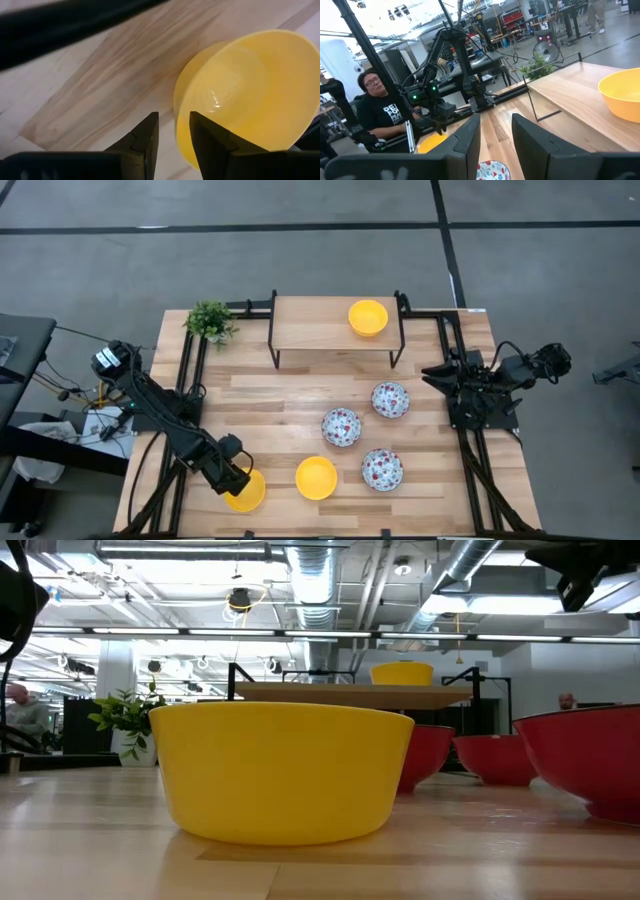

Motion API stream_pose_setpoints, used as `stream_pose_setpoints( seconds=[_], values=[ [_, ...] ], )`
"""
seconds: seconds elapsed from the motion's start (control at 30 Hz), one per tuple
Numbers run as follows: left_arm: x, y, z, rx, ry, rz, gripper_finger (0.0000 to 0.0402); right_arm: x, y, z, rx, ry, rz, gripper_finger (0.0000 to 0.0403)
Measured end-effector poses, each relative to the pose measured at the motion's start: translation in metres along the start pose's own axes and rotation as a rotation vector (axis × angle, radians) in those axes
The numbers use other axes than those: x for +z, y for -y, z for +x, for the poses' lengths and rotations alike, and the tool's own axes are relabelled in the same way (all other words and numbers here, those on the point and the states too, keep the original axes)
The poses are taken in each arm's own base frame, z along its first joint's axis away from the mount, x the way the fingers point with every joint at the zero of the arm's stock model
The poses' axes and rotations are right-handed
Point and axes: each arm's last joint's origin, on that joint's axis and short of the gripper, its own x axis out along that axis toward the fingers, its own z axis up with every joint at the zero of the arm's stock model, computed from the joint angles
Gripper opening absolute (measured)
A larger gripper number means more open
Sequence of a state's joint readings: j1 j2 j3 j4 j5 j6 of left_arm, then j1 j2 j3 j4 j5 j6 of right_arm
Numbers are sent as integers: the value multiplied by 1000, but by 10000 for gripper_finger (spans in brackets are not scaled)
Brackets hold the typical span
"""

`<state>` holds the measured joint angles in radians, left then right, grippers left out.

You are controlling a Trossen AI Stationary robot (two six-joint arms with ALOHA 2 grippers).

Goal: Pick & Place Mini bowls
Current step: Stack the left yellow bowl on the yellow bowl on the shelf

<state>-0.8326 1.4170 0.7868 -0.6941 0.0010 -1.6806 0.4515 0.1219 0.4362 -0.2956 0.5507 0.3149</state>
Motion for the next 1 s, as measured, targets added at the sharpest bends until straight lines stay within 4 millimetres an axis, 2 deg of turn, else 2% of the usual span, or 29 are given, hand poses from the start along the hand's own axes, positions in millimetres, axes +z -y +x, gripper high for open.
stream_pose_setpoints(
  seconds=[0.63,0.73,0.87,1.0],
  values=[
    [2,-3,7,-25,6,-4,103,3,-1,0,7,24,15,101],
    [1,-3,7,-30,4,-4,79,3,-1,0,9,29,19,101],
    [1,-2,7,-32,-16,-3,14,4,-1,0,11,33,22,101],
    [1,-1,5,-44,-30,-5,5,4,-1,0,11,35,22,101]
  ],
)
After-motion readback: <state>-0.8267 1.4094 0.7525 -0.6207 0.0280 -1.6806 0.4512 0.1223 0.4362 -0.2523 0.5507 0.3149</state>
